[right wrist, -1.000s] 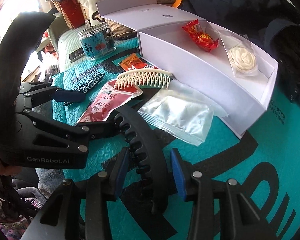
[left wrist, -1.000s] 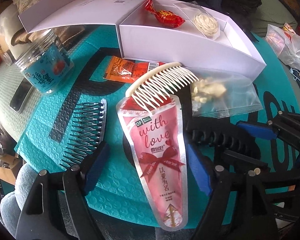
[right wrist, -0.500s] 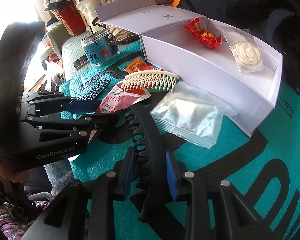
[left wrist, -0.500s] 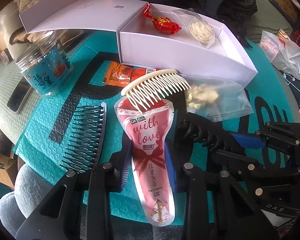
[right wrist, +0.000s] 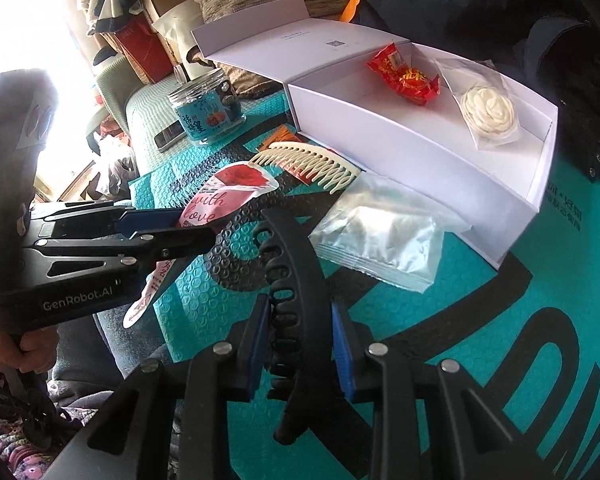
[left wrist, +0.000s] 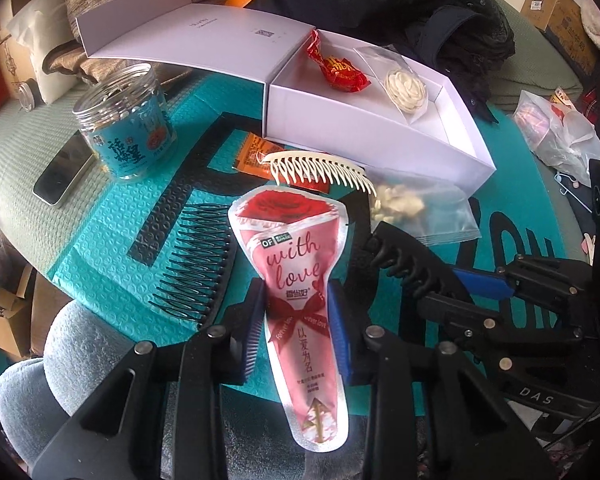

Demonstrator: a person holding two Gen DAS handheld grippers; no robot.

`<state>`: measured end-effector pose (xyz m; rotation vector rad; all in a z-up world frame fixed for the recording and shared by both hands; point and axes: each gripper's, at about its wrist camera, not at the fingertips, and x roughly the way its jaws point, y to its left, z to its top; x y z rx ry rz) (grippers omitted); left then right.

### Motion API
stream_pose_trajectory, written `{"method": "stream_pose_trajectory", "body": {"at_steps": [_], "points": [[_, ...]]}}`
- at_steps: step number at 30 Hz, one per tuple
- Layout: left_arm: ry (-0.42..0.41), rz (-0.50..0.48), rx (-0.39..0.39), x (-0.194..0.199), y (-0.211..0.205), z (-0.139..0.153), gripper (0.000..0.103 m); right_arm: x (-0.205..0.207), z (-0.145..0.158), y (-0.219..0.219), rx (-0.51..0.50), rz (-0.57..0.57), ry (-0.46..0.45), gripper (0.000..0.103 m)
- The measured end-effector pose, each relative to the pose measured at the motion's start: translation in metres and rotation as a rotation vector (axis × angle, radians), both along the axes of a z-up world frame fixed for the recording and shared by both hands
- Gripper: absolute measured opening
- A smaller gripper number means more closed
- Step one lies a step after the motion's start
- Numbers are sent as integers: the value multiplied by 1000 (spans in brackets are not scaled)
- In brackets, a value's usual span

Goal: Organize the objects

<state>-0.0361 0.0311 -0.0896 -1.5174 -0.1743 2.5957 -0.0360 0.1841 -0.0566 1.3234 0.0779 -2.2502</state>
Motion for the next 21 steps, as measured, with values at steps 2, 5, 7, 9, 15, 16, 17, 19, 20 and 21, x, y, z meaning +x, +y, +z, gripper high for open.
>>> {"method": "stream_pose_trajectory", "body": {"at_steps": [2, 5, 7, 9, 15, 16, 17, 19, 20, 21], "points": [[13, 9, -1, 3, -3, 5, 29, 1, 3, -2, -5, 2, 5, 29], [28, 18, -1, 7, -8, 13, 29, 2, 10, -6, -16, 10, 18, 29], [37, 25, -5, 10, -11, 19, 29, 2, 14, -9, -20, 16, 30, 29], [46, 31, -8, 12, -14, 25, 29, 3, 19, -12, -27, 24, 42, 29], [70, 48, -8, 15, -20, 43, 29, 3, 36, -22, -44, 53, 88, 29], [76, 48, -10, 15, -20, 46, 29, 2, 39, -24, -46, 57, 95, 29], [82, 47, -11, 14, -20, 49, 29, 2, 42, -26, -44, 61, 103, 29], [95, 46, -15, 13, -20, 56, 29, 1, 48, -28, -45, 68, 120, 29], [99, 45, -16, 12, -20, 59, 29, 0, 51, -28, -46, 73, 128, 29], [104, 45, -15, 11, -20, 62, 29, 0, 54, -28, -46, 76, 136, 29]]}}
